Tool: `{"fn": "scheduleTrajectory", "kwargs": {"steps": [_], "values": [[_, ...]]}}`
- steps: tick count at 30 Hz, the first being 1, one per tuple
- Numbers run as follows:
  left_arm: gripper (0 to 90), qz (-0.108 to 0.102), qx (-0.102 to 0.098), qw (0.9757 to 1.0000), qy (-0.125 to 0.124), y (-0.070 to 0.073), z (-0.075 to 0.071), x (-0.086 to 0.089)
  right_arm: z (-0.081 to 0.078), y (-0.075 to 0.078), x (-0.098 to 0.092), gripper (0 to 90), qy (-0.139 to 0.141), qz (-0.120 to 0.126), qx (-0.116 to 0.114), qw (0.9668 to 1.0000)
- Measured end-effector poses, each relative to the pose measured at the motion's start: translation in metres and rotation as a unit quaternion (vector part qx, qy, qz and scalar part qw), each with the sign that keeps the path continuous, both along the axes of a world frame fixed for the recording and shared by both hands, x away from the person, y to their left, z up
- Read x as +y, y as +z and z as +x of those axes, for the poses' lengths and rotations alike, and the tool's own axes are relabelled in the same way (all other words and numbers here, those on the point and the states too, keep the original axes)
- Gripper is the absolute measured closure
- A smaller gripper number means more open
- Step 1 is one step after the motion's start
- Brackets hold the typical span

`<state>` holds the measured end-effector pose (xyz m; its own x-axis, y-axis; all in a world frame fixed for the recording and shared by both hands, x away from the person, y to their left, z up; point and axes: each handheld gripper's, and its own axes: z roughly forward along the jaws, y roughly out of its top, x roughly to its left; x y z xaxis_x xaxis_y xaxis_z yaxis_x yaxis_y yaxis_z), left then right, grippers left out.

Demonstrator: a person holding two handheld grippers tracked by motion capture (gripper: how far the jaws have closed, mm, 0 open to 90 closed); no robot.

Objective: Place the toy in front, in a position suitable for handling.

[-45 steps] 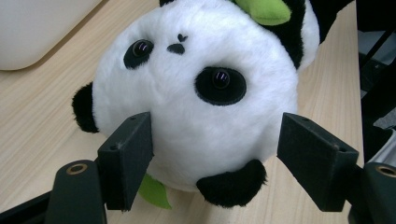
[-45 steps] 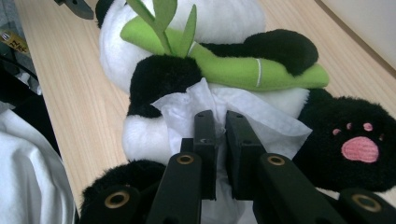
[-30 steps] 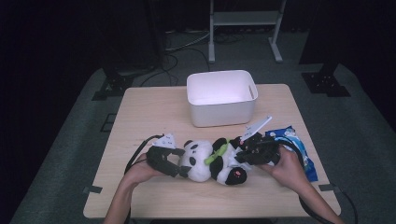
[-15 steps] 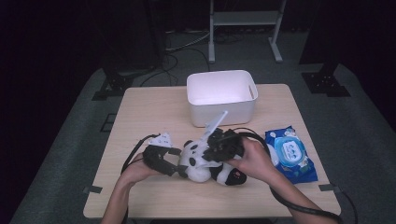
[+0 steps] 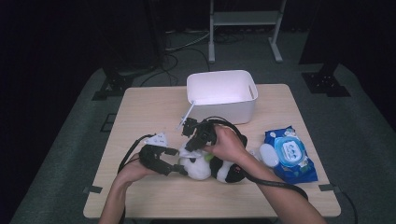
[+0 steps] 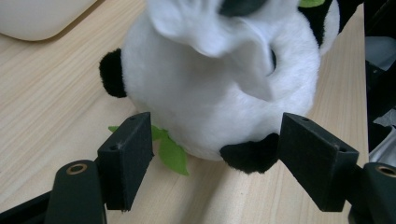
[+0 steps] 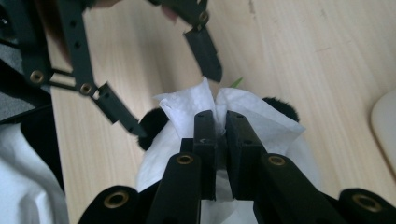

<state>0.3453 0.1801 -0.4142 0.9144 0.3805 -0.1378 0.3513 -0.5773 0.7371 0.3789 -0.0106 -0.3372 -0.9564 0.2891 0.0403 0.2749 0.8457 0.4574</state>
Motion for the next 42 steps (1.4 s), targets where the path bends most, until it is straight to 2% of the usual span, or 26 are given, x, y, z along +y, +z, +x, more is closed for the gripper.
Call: {"fn": "scheduleTrajectory", "kwargs": {"steps": [8,11,14,17,20,24,30,33,38,42], "values": [[25.5,-0.003,0.0,1.0,0.002,0.001,-0.001,0.001,0.018,-0.002,-0.002,82.5,-0.027,0.001,0.005,0.9996],[25.4,-0.002,-0.001,1.0,0.002,0.001,0.0,0.002,0.029,-0.004,-0.011,82.4,-0.046,0.011,0.005,0.9989],[25.4,-0.002,-0.002,1.0,0.002,0.001,0.0,0.003,0.034,-0.007,-0.019,82.4,-0.06,0.006,0.012,0.9981],[25.4,-0.003,-0.003,1.0,0.004,0.002,0.0,0.004,0.036,-0.01,-0.025,82.5,-0.059,0.011,0.021,0.998],[25.3,-0.006,-0.003,1.0,0.007,0.002,-0.001,0.003,0.031,-0.012,-0.03,82.5,-0.055,0.015,0.031,0.9979],[24.6,-0.007,-0.007,0.9999,0.005,0.004,-0.001,0.003,0.015,-0.009,-0.029,82.4,-0.031,0.013,0.031,0.9989],[23.4,-0.018,-0.006,0.9998,0.001,0.007,-0.004,-0.001,-0.003,-0.007,-0.027,82.4,-0.014,0.012,0.031,0.9993],[21.3,-0.016,-0.007,0.9998,0.001,0.007,-0.004,-0.003,-0.015,-0.008,-0.026,82.5,-0.004,0.017,0.033,0.9993],[17.3,-0.009,0.002,0.9999,-0.005,0.005,-0.004,-0.006,-0.025,-0.009,-0.026,82.5,0.007,0.02,0.032,0.9993],[9.3,-0.009,0.017,0.9998,-0.007,0.004,-0.004,-0.009,-0.034,-0.009,-0.026,82.4,0.017,0.021,0.04,0.9988]]}}
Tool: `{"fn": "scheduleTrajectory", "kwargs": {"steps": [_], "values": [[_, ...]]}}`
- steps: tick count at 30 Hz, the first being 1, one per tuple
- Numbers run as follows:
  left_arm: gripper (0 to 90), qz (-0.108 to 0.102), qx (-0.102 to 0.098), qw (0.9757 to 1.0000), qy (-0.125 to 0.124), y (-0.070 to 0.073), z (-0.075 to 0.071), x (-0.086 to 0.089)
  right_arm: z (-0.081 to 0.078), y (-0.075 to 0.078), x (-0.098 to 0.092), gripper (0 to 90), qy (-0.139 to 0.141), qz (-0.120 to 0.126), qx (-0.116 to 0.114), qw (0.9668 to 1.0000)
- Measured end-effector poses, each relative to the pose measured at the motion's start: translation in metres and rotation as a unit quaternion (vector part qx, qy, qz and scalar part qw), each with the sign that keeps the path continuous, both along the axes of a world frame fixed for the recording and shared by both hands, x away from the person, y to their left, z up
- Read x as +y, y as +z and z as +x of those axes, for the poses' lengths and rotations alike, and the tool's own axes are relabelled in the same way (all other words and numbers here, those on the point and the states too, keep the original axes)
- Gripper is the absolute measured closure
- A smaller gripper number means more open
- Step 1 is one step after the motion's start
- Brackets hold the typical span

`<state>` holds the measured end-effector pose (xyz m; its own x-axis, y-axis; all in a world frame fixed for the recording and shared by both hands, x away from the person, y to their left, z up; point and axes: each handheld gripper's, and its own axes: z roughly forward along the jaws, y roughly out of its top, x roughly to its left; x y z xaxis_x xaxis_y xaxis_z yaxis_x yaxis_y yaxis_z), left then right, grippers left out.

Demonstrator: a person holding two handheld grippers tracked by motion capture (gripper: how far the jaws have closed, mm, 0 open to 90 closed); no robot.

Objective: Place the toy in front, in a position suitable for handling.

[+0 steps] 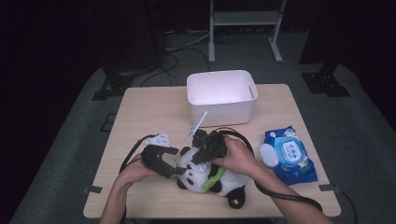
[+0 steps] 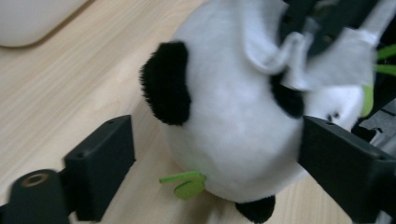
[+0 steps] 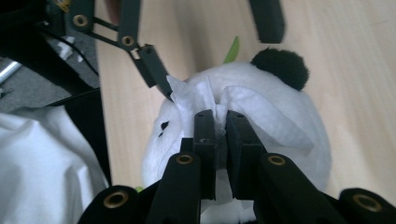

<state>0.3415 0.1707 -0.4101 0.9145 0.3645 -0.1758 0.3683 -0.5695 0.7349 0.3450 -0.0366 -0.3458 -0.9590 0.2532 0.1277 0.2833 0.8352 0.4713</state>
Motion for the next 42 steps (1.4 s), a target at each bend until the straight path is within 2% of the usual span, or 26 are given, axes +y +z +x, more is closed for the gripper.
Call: {"fn": "scheduleTrajectory", "kwargs": {"steps": [2,6,8,9,12,16,23,26,30,34,39,42], "values": [[5.7,-0.007,0.01,0.9999,-0.006,-0.001,0.0,-0.003,-0.006,-0.002,0.001,82.3,0.01,0.004,0.005,0.9999],[3.9,-0.006,0.018,0.9996,-0.02,-0.004,0.0,-0.008,-0.011,-0.003,0.002,82.3,0.019,0.002,0.005,0.9998],[9.1,-0.018,0.034,0.9983,-0.043,-0.006,-0.001,-0.008,-0.014,-0.003,0.003,82.2,0.024,-0.001,0.006,0.9997],[18.5,-0.022,0.038,0.9978,-0.049,-0.006,-0.001,-0.008,-0.017,0.001,0.005,82.1,0.027,-0.005,-0.003,0.9996],[21.2,-0.026,0.037,0.9979,-0.047,-0.006,-0.002,-0.007,-0.018,0.004,0.007,82.2,0.03,-0.007,-0.023,0.9993],[21.9,-0.028,0.036,0.9976,-0.052,-0.006,-0.003,-0.005,-0.017,0.01,0.01,82.2,0.021,0.005,-0.044,0.9988],[23.4,-0.025,0.034,0.9977,-0.054,-0.006,-0.003,-0.005,-0.008,0.014,-0.003,82.3,-0.005,0.006,-0.049,0.9988],[23.6,-0.023,0.032,0.9978,-0.053,-0.005,-0.004,-0.005,-0.009,0.016,-0.014,82.3,-0.012,0.002,-0.055,0.9984],[24.0,-0.023,0.032,0.9978,-0.054,-0.005,-0.004,-0.006,-0.014,0.013,-0.033,82.3,-0.026,-0.009,-0.049,0.9984],[24.4,-0.019,0.028,0.9979,-0.055,-0.003,-0.005,-0.007,-0.014,0.012,-0.038,82.2,-0.03,-0.003,-0.044,0.9986],[25.4,-0.02,0.025,0.9977,-0.059,-0.004,-0.005,-0.005,-0.012,0.02,-0.034,82.2,-0.024,-0.011,-0.063,0.9977],[25.4,-0.018,0.025,0.9977,-0.061,-0.004,-0.006,-0.005,-0.009,0.022,-0.038,82.2,-0.032,-0.006,-0.061,0.9976]]}}
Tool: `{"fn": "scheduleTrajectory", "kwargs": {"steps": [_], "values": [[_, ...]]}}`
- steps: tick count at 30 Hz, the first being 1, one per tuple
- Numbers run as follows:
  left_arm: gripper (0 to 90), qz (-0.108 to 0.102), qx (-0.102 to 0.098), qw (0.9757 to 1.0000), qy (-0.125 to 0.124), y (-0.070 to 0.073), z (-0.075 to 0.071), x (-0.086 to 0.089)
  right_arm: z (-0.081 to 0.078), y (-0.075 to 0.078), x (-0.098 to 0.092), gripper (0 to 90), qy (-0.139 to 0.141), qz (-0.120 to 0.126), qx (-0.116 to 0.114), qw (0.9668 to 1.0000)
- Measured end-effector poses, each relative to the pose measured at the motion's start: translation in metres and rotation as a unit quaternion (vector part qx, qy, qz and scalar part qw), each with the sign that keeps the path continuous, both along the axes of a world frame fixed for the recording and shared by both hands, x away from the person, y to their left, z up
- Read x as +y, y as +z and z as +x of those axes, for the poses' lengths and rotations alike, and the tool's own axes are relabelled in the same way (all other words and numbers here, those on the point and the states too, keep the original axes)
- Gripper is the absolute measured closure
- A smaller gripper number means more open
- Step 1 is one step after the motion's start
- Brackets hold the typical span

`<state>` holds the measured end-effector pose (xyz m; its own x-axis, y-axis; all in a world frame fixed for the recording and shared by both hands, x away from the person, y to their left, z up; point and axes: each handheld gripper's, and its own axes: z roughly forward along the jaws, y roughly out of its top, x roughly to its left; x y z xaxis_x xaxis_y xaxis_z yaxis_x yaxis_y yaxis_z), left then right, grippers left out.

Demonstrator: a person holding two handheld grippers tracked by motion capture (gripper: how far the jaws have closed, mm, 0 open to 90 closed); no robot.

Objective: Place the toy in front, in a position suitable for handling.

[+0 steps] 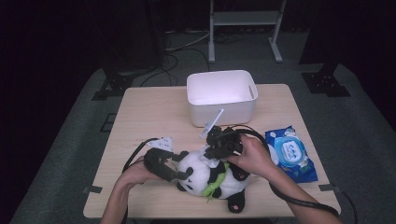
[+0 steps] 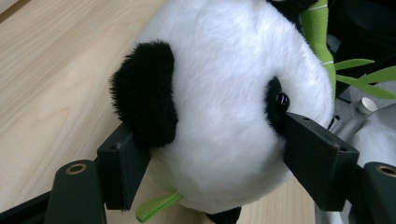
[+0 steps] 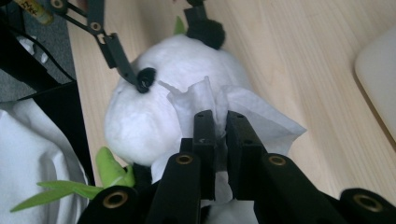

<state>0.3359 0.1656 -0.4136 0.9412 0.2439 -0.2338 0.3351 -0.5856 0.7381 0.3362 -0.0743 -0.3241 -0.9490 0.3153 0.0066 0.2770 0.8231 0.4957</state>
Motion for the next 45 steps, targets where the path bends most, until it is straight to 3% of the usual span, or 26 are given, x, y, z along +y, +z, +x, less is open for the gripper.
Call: {"fn": "scheduleTrajectory", "kwargs": {"steps": [3,7,12,15,22,25,26,28,34,37,40,45], "values": [[25.2,-0.002,0.003,1.0,-0.002,0.001,0.0,0.0,0.004,-0.003,-0.009,82.2,-0.01,0.009,0.02,0.9997],[23.6,-0.009,0.011,0.9999,-0.003,0.003,0.001,0.002,0.001,-0.013,-0.012,82.2,-0.003,0.014,0.038,0.9992],[15.1,-0.022,0.018,0.9996,-0.001,0.005,0.001,-0.001,-0.006,-0.016,-0.011,82.2,0.008,0.022,0.042,0.9988],[8.8,-0.018,0.017,0.9997,-0.004,0.005,0.001,-0.006,-0.01,-0.019,-0.01,82.2,0.012,0.03,0.048,0.9983],[5.5,-0.02,0.032,0.9993,-0.009,-0.002,0.005,-0.017,-0.012,-0.022,-0.01,82.3,0.016,0.036,0.051,0.998],[13.4,-0.029,0.029,0.9991,-0.013,-0.003,0.005,-0.017,-0.01,-0.022,-0.012,82.3,0.016,0.039,0.051,0.9978],[22.3,-0.03,0.027,0.9991,-0.01,-0.003,0.006,-0.017,-0.007,-0.023,-0.015,82.3,0.013,0.045,0.058,0.9972],[25.0,-0.033,0.024,0.9992,0.004,-0.002,0.006,-0.018,-0.005,-0.023,-0.017,82.3,0.012,0.047,0.057,0.9972],[30.4,-0.031,-0.009,0.9992,0.024,0.003,0.011,-0.023,0.013,-0.02,-0.026,82.3,-0.003,0.059,0.064,0.9962],[30.5,-0.026,-0.036,0.9983,0.038,0.007,0.013,-0.022,0.017,-0.019,-0.026,82.3,-0.005,0.064,0.055,0.9964],[30.4,-0.02,-0.072,0.9955,0.057,0.012,0.014,-0.017,0.023,-0.016,-0.022,82.3,-0.01,0.067,0.049,0.9965],[30.0,-0.016,-0.092,0.993,0.072,0.014,0.013,-0.006,0.035,-0.008,-0.017,82.4,-0.012,0.072,0.036,0.9967]]}}
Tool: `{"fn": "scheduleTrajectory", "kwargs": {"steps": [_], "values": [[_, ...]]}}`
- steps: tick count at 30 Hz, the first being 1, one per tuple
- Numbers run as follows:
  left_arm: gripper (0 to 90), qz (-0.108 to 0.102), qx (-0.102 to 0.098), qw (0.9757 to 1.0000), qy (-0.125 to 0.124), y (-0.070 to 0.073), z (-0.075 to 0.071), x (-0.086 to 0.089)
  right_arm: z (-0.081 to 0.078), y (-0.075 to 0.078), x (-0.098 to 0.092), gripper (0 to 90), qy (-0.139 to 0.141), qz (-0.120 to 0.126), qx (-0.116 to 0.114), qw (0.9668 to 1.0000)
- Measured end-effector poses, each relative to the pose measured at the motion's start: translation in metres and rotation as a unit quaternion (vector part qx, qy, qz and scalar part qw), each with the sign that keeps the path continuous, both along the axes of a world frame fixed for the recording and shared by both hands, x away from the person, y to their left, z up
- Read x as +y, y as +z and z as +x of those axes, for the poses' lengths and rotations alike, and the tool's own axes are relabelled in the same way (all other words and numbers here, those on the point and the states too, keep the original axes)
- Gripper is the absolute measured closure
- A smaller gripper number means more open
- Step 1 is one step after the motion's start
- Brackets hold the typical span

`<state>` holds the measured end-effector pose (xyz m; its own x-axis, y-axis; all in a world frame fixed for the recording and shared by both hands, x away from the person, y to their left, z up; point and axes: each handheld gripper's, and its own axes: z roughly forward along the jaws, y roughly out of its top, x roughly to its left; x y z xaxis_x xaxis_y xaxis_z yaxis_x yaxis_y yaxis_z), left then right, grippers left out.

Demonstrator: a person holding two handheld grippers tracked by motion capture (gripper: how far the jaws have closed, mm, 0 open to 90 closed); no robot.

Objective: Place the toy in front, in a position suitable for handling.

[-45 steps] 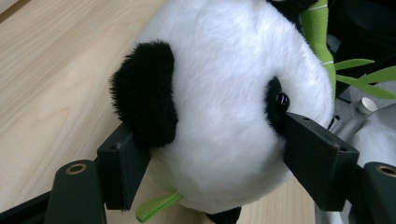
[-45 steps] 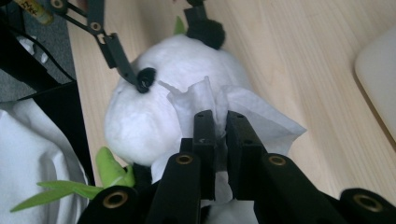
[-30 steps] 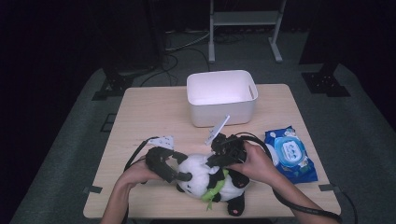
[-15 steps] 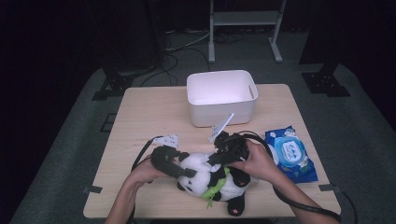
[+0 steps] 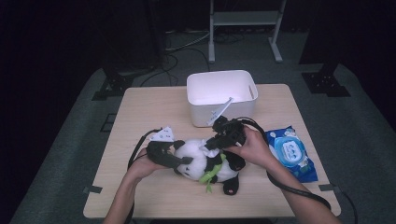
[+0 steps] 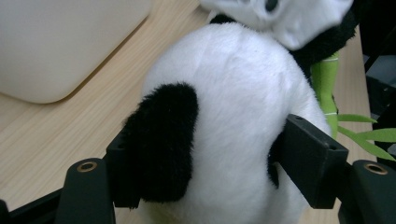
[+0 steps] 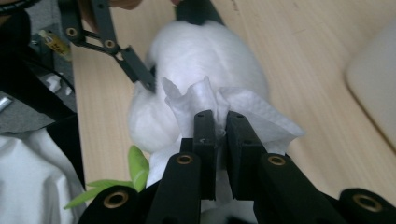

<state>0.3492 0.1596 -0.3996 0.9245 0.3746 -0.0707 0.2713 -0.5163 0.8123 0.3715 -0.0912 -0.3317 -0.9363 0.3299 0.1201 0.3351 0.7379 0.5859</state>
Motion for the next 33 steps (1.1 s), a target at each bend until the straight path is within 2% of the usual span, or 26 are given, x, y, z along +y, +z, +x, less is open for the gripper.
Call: {"fn": "scheduleTrajectory", "kwargs": {"steps": [4,6,12,15,19,21,27,33], "values": [[29.6,-0.004,0.006,1.0,-0.002,-0.006,-0.002,0.006,0.004,0.003,-0.008,82.4,-0.013,-0.005,-0.002,0.9999],[29.4,-0.006,0.008,0.9999,-0.001,-0.007,-0.003,0.007,0.002,0.006,-0.016,82.5,-0.02,0.001,-0.003,0.9998],[28.3,-0.001,0.01,1.0,-0.002,-0.007,-0.006,0.008,-0.004,0.015,-0.045,82.4,-0.042,0.004,-0.012,0.999],[27.2,0.0,0.018,0.9998,-0.004,-0.007,-0.006,0.01,-0.008,0.016,-0.061,82.4,-0.052,-0.003,-0.011,0.9986],[26.9,-0.004,0.022,0.9998,-0.003,-0.008,-0.006,0.011,-0.012,0.011,-0.076,82.3,-0.067,-0.009,0.003,0.9977],[26.7,-0.001,0.022,0.9998,-0.005,-0.008,-0.006,0.011,-0.016,0.002,-0.084,82.3,-0.071,-0.012,0.017,0.9973],[26.8,0.005,0.019,0.9998,-0.009,-0.007,-0.008,0.011,-0.022,-0.003,-0.087,82.3,-0.07,-0.005,0.027,0.9972],[26.7,0.008,0.026,0.9996,-0.003,-0.008,-0.008,0.014,-0.023,0.005,-0.074,82.3,-0.057,-0.018,0.001,0.9982]]}}
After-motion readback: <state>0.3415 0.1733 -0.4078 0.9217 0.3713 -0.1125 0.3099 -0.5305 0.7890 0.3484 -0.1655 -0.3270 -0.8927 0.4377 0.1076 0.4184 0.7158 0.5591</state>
